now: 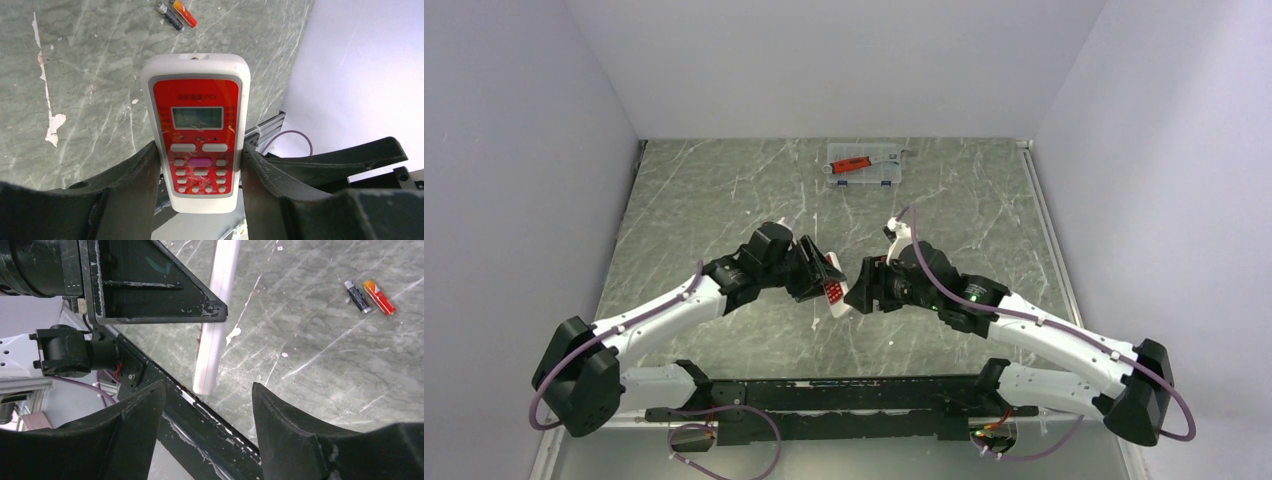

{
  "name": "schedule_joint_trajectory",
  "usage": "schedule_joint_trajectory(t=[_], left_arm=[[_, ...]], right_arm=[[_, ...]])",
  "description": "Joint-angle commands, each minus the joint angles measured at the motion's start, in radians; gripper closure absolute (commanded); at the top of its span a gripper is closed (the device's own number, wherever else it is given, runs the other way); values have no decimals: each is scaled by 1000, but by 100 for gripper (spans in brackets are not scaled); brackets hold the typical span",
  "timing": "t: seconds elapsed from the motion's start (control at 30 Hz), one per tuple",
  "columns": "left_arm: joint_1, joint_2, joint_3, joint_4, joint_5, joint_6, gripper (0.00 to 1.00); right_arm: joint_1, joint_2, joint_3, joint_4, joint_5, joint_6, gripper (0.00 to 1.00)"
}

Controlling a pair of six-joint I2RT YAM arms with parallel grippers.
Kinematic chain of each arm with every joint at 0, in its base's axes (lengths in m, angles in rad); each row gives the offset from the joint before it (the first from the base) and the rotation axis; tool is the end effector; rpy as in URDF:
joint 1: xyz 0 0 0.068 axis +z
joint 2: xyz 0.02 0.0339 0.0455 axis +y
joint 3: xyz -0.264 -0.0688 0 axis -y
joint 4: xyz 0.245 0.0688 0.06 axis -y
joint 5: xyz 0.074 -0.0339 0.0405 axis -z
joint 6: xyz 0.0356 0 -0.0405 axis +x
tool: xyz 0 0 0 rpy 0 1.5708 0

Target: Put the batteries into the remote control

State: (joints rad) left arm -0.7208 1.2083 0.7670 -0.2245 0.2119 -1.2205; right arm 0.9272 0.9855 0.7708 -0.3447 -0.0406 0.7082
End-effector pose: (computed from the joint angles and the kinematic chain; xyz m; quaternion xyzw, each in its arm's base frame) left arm 0.1897 -0.1766 0.2427 -0.1763 0.8780 -0.4125 0.1670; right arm 0.1304 0.1762 0.2818 -0.1054 0.8683 0.3655 0.3183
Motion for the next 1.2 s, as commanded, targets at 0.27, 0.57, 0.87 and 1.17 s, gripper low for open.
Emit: schedule_joint_trajectory(t=[0.27, 0.57, 0.87, 1.17], left_arm=[[10, -66, -37, 96, 28, -113, 100], [9, -104, -54, 99, 21, -124, 100], [9, -96, -64, 126, 43, -137, 100], [9, -88, -74, 139, 67, -127, 47]], right_arm=[[108, 130, 147, -41, 194, -21, 46], [149, 169, 160, -56, 234, -12, 62], [164, 173, 178, -60, 248, -22, 96], [173, 156, 173, -72, 263, -44, 100]])
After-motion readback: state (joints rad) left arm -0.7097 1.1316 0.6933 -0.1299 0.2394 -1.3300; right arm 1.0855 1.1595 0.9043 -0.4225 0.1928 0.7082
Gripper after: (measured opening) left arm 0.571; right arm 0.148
